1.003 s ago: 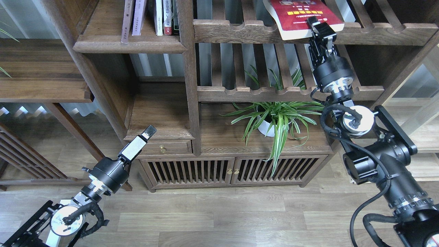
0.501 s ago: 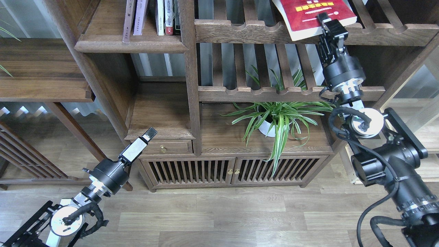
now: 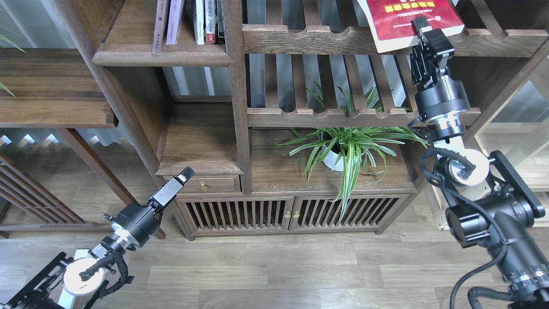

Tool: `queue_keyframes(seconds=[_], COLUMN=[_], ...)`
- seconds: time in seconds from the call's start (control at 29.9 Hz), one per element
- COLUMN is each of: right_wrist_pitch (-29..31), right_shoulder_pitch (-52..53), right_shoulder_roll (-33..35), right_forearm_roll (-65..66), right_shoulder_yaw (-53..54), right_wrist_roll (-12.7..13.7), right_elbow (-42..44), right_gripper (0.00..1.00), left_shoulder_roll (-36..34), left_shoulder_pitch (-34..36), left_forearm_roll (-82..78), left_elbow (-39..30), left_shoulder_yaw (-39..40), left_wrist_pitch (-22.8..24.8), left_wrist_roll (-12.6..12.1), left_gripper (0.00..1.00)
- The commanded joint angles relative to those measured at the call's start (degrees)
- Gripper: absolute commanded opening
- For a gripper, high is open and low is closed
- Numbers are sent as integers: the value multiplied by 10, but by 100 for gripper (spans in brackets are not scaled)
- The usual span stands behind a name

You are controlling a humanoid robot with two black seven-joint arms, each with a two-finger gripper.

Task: Organize books on shelf
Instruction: 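Grasp the red book's edge with the right gripper and pull it off, then lower the red book toward the left gripper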

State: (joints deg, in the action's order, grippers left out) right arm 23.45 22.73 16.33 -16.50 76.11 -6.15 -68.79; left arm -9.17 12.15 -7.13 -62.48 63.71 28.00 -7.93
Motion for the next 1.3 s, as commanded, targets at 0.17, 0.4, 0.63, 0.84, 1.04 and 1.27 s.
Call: queue_keyframes(seconds=[0.17, 0.4, 0.63, 0.84, 1.04, 1.27], right_wrist_pitch=[46, 46, 46, 46, 46, 46], right_shoulder_pitch=[-57, -92, -133, -186, -227, -274], right_shoulder_roll=[-4, -8, -9, -8, -9, -22], right_forearm_roll=[51, 54, 57, 65, 70, 92], right_shoulder_yaw=[0, -1, -6, -6, -14, -69], right_wrist_roll=[-2, -2, 0, 8, 25, 25], right_elbow=[-8, -13, -23, -29, -34, -38], right_gripper=[5, 4, 4, 4, 4, 4], left_shoulder_roll=[1, 2, 9, 25, 28, 23], left_shoulder_pitch=[28, 47, 79, 92, 96, 87], left_forearm_roll=[2, 3, 8, 87, 151, 229], left_elbow=[4, 11, 8, 1, -1, -31], left_shoulder_yaw=[-15, -16, -27, -37, -37, -54], left_wrist_pitch=[0, 0, 0, 0, 0, 0], left_wrist_roll=[-4, -4, -12, -99, -106, -129], left_gripper=[99, 99, 99, 99, 99, 99])
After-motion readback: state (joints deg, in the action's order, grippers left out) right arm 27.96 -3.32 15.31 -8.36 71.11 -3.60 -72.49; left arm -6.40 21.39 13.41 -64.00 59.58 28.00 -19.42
